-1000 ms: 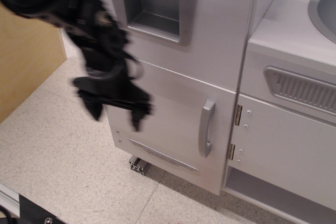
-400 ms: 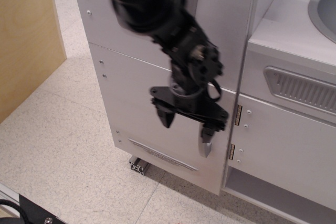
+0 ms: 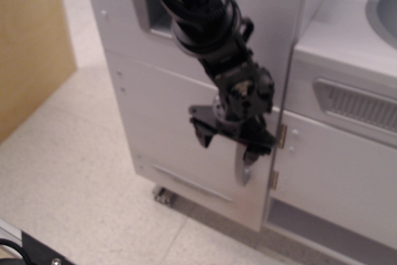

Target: Open low fridge

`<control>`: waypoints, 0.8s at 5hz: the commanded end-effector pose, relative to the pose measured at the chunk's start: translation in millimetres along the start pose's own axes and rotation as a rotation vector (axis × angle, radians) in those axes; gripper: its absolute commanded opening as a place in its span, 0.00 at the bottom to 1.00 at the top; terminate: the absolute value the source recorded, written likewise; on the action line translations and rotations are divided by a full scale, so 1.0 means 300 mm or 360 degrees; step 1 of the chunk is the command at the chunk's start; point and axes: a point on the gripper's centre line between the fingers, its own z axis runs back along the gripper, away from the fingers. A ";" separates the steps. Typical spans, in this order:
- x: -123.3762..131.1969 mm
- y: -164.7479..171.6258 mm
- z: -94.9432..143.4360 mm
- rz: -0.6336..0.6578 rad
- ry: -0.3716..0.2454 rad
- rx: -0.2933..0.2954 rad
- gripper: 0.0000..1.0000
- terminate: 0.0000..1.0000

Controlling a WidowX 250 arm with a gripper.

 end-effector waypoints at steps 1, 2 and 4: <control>0.041 -0.009 -0.005 -0.0024 -0.0090 -0.0025 0.00 0.00; 0.046 -0.003 -0.005 0.0010 -0.0094 -0.0072 0.00 0.00; -0.021 0.009 0.019 -0.0058 -0.0067 -0.0122 0.00 0.00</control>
